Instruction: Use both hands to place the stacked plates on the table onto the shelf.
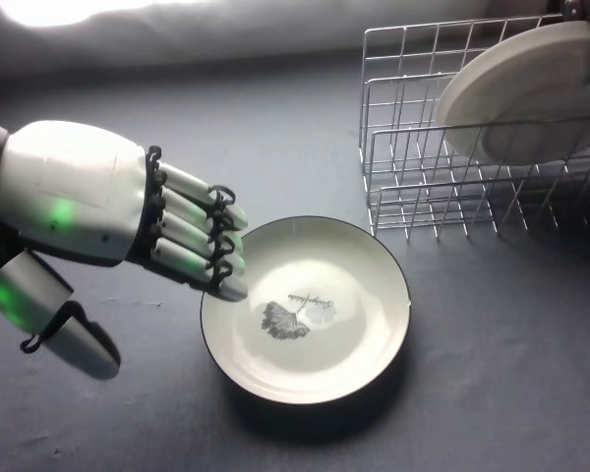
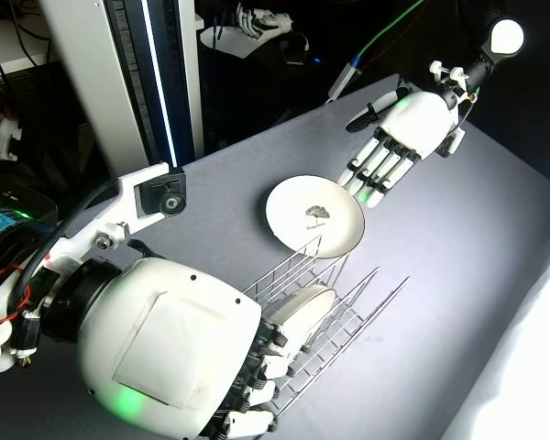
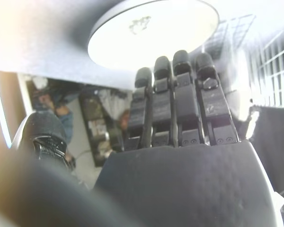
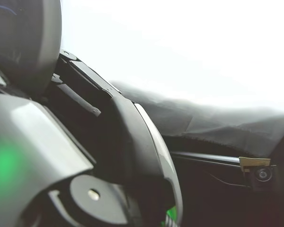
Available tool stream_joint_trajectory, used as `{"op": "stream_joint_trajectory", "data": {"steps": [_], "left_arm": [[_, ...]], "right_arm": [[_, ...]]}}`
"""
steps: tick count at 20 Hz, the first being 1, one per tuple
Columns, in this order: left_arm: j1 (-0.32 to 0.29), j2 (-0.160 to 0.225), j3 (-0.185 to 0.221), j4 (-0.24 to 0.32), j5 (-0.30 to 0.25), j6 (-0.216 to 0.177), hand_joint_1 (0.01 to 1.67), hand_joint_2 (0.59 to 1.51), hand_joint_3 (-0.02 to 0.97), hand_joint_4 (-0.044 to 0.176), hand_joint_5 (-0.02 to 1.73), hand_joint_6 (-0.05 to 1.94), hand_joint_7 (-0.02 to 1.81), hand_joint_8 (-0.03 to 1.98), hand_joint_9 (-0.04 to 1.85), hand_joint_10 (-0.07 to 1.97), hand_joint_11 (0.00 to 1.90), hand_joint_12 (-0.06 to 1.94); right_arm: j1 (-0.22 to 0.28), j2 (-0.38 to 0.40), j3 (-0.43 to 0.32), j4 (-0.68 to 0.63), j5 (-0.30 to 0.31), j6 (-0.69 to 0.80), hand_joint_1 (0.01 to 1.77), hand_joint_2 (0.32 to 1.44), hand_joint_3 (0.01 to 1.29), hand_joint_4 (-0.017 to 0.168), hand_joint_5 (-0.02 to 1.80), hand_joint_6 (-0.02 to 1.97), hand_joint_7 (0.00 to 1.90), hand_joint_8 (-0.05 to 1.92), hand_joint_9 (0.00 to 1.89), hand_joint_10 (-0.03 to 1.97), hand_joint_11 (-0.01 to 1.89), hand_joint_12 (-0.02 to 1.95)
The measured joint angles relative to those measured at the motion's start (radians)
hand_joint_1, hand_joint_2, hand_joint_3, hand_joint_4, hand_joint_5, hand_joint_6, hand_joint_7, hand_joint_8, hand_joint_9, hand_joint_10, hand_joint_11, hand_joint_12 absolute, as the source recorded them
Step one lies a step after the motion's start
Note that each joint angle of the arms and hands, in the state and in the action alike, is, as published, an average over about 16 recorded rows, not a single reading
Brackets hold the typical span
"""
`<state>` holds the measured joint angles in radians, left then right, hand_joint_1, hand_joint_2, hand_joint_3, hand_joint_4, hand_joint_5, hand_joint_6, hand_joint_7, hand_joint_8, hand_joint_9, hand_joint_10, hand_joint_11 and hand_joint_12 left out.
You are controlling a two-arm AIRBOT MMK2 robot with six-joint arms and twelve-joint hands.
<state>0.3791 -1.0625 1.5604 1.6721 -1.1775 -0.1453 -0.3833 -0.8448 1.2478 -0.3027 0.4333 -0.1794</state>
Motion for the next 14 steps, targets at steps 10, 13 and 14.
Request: {"op": "stream_joint_trajectory", "data": {"steps": [10, 13, 14], "left_arm": [[0.034, -0.034, 0.026, 0.009, -0.042, 0.029, 0.02, 1.173, 0.002, -0.002, 0.28, 0.00, 0.32, 0.02, 0.33, 0.02, 0.17, 0.20], [0.044, -0.047, 0.032, 0.014, -0.032, 0.041, 0.02, 1.174, 0.002, -0.002, 0.28, 0.00, 0.33, 0.02, 0.33, 0.02, 0.17, 0.20], [0.047, -0.050, 0.034, 0.016, -0.028, 0.046, 0.02, 1.174, 0.002, -0.002, 0.28, 0.00, 0.33, 0.02, 0.33, 0.02, 0.17, 0.20]], "right_arm": [[0.046, -0.005, -0.012, -0.128, 0.039, -0.007, 1.12, 1.11, 0.01, -0.004, 0.50, 0.11, 0.55, 0.06, 0.46, 0.19, 0.10, 1.15], [0.067, -0.006, -0.032, -0.221, 0.059, -0.008, 1.05, 1.11, 0.01, -0.002, 0.39, 0.02, 0.43, 0.02, 0.36, 0.11, 0.04, 1.01], [0.075, -0.006, -0.041, -0.256, 0.065, -0.008, 1.02, 1.11, 0.01, -0.001, 0.35, 0.02, 0.38, 0.02, 0.33, 0.10, 0.02, 0.96]]}}
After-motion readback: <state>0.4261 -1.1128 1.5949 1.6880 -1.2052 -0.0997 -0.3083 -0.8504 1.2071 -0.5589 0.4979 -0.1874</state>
